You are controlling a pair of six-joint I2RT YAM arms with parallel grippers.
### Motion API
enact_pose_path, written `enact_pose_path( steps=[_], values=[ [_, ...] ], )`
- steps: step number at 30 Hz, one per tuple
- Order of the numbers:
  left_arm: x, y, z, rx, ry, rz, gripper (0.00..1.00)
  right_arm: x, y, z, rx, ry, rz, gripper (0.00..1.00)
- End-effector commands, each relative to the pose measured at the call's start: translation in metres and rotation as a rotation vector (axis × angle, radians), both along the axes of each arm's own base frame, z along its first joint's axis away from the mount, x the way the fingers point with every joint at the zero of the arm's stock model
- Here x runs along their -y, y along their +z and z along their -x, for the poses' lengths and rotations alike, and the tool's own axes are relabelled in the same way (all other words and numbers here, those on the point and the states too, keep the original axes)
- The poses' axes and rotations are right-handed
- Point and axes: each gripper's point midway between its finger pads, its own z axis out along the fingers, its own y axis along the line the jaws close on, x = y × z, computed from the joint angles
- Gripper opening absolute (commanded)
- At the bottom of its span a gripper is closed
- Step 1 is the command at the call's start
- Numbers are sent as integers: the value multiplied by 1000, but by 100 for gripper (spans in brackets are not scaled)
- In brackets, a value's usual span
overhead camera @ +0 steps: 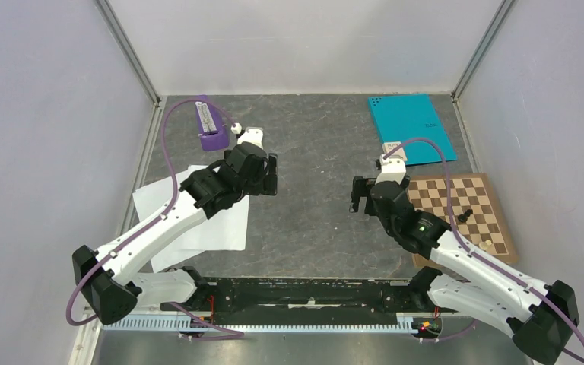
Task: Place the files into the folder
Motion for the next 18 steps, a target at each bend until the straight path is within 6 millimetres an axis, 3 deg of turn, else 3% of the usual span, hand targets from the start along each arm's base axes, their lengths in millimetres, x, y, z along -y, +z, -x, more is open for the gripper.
enact_pose_path(
  steps=[1,11,18],
  values=[
    [-2,17,-2,52,20,51,88,1,37,-11,86,-58,-66,98],
    [0,11,0,32,-3,37,89,1,53,-31,103,-114,-38,98],
    [8,9,-1,22,-43,47,88,17,74,-93,114,-186,-110,98]
  ],
)
